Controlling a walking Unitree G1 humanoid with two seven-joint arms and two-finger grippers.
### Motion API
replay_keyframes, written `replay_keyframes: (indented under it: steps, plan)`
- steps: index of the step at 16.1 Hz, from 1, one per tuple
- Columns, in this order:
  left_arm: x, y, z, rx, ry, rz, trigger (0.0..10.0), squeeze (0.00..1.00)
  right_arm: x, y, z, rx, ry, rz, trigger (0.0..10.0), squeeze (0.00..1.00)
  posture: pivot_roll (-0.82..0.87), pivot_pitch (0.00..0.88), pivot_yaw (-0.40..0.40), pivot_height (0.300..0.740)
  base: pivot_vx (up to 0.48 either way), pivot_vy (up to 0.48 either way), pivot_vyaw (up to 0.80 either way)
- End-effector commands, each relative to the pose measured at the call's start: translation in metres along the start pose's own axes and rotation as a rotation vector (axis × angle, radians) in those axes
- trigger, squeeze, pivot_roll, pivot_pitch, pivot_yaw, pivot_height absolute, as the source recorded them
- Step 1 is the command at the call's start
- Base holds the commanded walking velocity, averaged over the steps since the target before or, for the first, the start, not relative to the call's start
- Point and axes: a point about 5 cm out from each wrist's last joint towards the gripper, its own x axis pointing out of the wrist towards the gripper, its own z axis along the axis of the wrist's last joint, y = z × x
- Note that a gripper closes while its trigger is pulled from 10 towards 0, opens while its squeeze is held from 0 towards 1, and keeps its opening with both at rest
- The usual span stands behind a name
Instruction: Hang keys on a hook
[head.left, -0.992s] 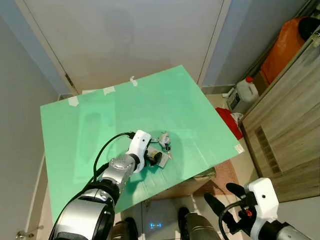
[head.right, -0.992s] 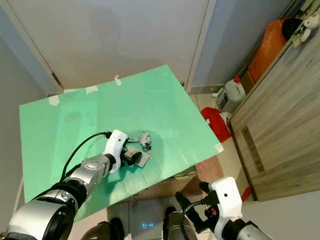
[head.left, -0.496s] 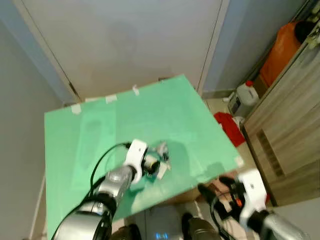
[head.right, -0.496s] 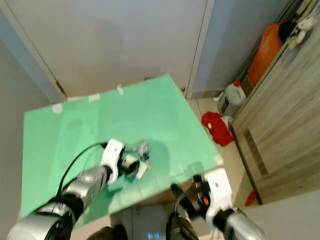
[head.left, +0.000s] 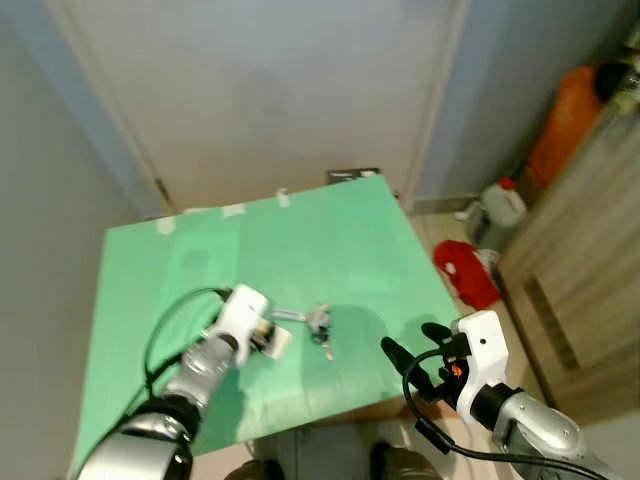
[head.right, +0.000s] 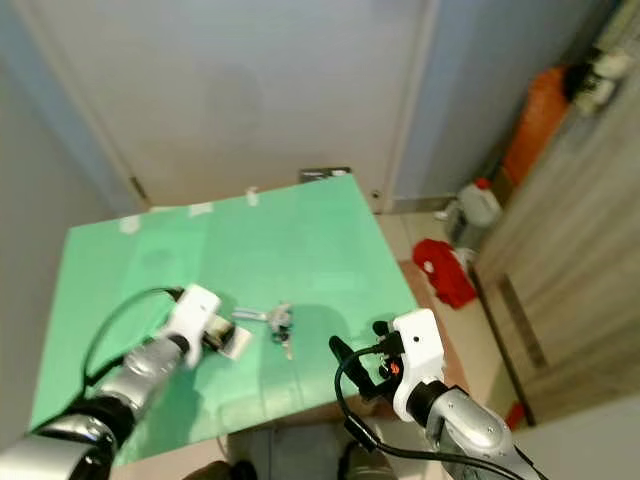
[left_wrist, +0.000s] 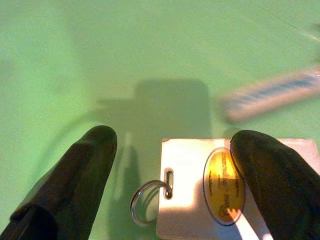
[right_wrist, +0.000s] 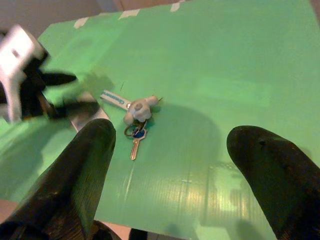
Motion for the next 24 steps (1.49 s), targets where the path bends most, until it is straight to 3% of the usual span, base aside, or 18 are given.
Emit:
replay_keyframes:
  steps: [1, 3, 6, 12, 15, 19, 21, 24]
  plan:
    - [0.001, 0.000, 0.003, -0.009, -0.019, 0.004, 10.0, 0.00, -0.002, 0.000, -0.004, 0.004, 0.005, -0.002, 10.0, 0.00, -0.21, 0.082, 0.059, 0.740, 0.000, 0.000, 0.00]
    - [0.004, -0.014, 0.016, -0.025, -0.080, -0.055, 10.0, 0.00, -0.007, -0.002, -0.009, 0.009, 0.015, -0.013, 10.0, 0.00, -0.22, 0.074, 0.071, 0.740, 0.000, 0.000, 0.00]
    - [0.006, -0.027, 0.019, -0.017, -0.099, -0.083, 10.0, 0.00, -0.008, -0.002, -0.012, 0.010, 0.020, -0.017, 10.0, 0.00, -0.22, 0.068, 0.072, 0.740, 0.000, 0.000, 0.00]
    - [0.006, -0.012, 0.021, -0.013, -0.084, -0.019, 10.0, 0.00, -0.009, -0.004, -0.014, 0.000, 0.023, -0.023, 10.0, 0.00, -0.22, 0.071, 0.067, 0.740, 0.000, 0.000, 0.00]
    - [0.006, -0.020, 0.018, -0.028, -0.074, -0.037, 10.0, 0.00, -0.006, -0.003, -0.013, 0.001, 0.022, -0.014, 10.0, 0.00, -0.21, 0.073, 0.065, 0.740, 0.000, 0.000, 0.00]
    - [0.006, -0.025, 0.009, -0.109, -0.033, -0.008, 10.0, 0.00, -0.002, -0.003, -0.012, -0.003, 0.021, 0.002, 10.0, 0.00, -0.19, 0.069, 0.053, 0.740, 0.000, 0.000, 0.00]
    - [0.005, -0.027, 0.006, -0.099, -0.033, -0.014, 10.0, 0.00, -0.001, -0.003, -0.012, -0.004, 0.023, 0.004, 10.0, 0.00, -0.19, 0.070, 0.050, 0.740, 0.000, 0.000, 0.00]
    - [0.004, -0.012, 0.011, -0.085, -0.065, 0.122, 10.0, 0.00, -0.001, -0.002, -0.013, -0.003, 0.023, 0.006, 10.0, 0.00, -0.19, 0.070, 0.052, 0.740, 0.000, 0.000, 0.00]
